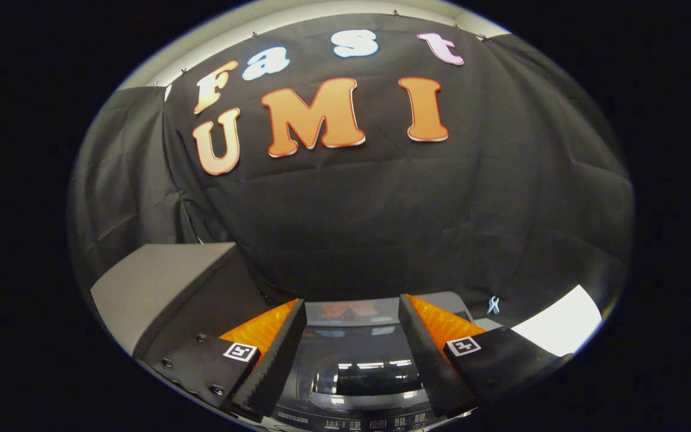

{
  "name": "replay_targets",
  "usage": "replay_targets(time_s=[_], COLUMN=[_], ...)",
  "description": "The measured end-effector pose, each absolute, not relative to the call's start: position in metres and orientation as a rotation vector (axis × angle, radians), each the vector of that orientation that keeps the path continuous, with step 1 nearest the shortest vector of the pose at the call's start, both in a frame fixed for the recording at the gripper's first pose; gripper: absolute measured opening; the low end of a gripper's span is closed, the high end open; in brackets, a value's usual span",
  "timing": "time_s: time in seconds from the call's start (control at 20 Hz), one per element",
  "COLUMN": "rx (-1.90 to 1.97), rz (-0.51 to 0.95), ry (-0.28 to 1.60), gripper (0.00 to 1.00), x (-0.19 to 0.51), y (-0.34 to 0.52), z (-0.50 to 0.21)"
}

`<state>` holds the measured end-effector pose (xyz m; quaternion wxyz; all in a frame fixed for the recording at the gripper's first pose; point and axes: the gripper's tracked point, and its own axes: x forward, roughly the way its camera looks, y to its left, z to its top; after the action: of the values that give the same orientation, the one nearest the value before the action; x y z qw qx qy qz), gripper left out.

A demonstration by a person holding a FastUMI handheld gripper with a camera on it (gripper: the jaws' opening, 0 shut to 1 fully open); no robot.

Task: Put the clothes into the washing machine and then close the washing machine lid.

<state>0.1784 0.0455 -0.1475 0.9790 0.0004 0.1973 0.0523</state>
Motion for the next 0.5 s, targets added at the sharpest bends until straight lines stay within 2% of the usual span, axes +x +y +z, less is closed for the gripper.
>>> replay_targets(time_s=[0.5], rx=[0.071], rz=[0.167], ry=[0.213], gripper=[0.99], x=[0.158], y=[0.062], z=[-0.022])
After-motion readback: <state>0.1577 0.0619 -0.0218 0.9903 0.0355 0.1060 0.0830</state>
